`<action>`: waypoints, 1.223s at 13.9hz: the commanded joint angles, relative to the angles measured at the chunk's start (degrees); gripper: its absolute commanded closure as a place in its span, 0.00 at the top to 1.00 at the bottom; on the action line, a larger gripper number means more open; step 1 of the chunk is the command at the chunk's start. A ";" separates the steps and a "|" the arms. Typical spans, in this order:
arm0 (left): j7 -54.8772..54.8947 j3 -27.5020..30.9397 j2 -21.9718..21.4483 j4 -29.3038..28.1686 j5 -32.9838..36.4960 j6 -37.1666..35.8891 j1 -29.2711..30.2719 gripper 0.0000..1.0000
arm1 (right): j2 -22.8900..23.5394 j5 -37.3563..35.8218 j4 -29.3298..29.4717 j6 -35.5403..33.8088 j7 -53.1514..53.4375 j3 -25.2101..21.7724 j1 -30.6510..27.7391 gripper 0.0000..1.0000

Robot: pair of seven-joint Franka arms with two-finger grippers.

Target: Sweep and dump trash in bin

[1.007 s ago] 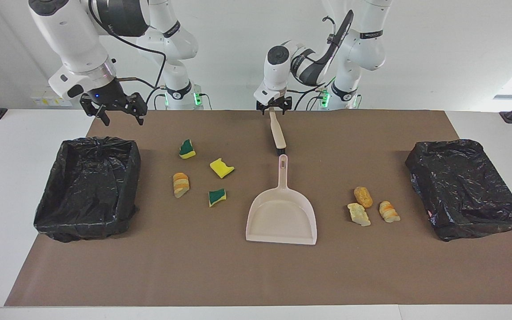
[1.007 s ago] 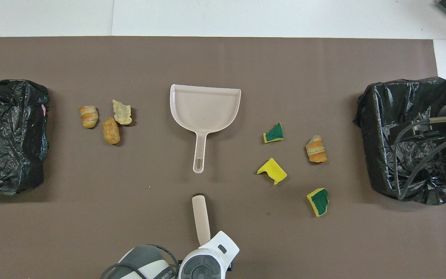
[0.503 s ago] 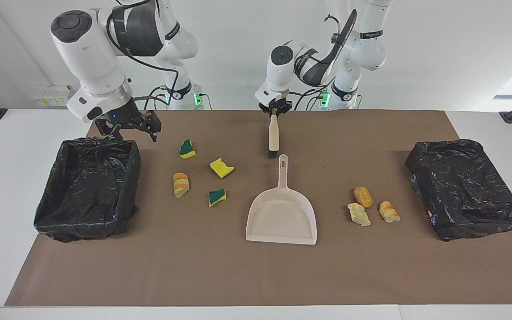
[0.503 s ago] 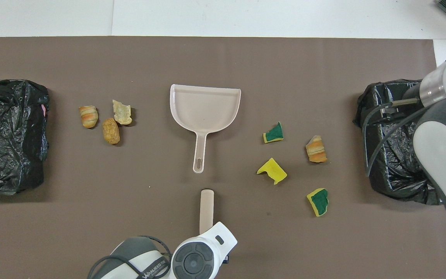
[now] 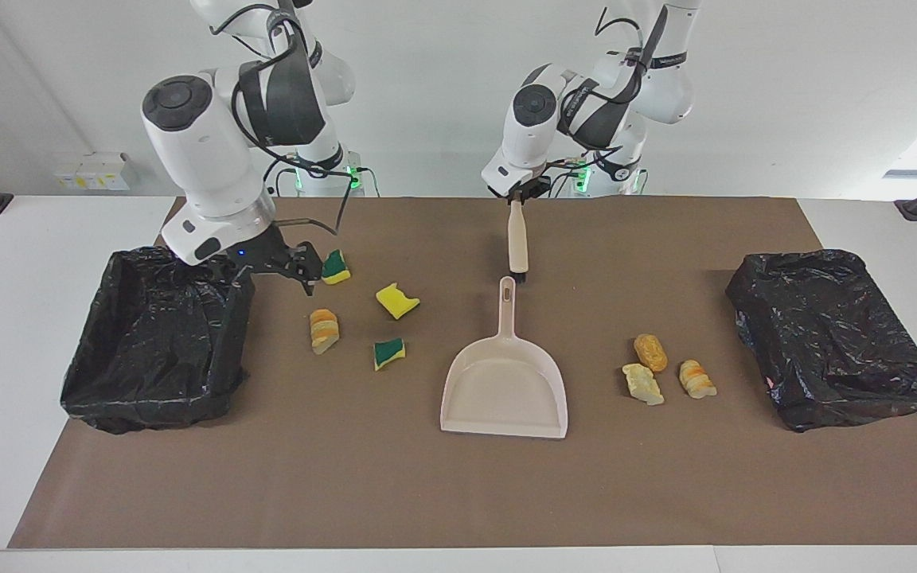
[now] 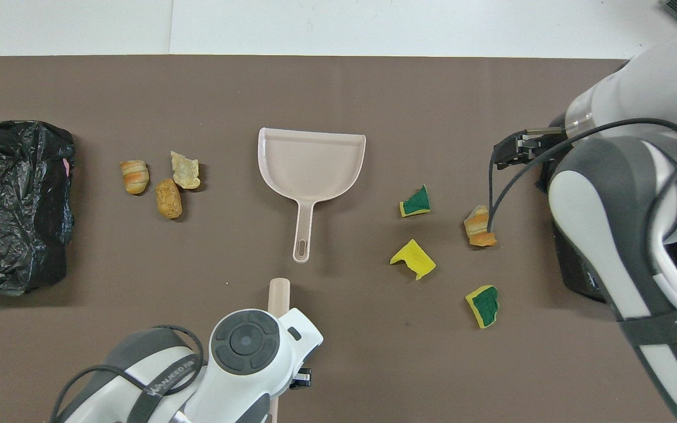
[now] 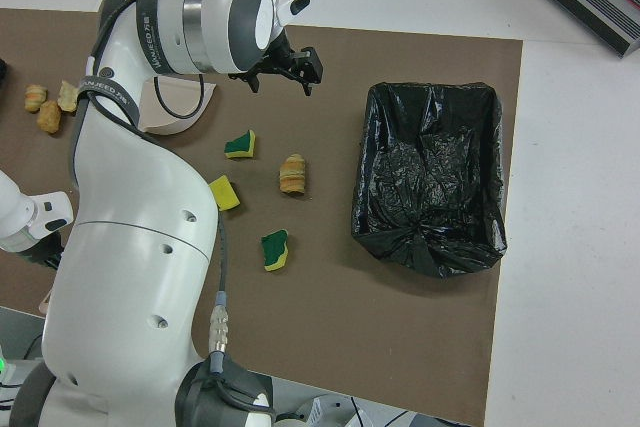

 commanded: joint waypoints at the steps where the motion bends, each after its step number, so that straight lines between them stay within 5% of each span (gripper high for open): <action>1: 3.10 -0.42 -2.47 1.15 1.36 -6.88 5.59 0.00 | 2.81 0.06 0.62 5.50 9.33 0.04 4.53 1.00; 7: 17.14 -0.51 1.21 6.07 14.53 -4.96 24.66 0.00 | 8.51 -4.42 -0.35 13.78 27.88 0.04 16.49 1.00; 11: 25.06 -0.51 6.13 10.46 18.06 3.18 37.05 0.00 | 12.30 -5.13 -0.17 18.26 35.27 -0.13 22.47 1.00; 17: 32.82 -0.51 13.25 17.06 22.99 9.98 44.55 0.00 | 15.99 -9.97 -0.35 22.93 45.75 0.04 28.46 1.00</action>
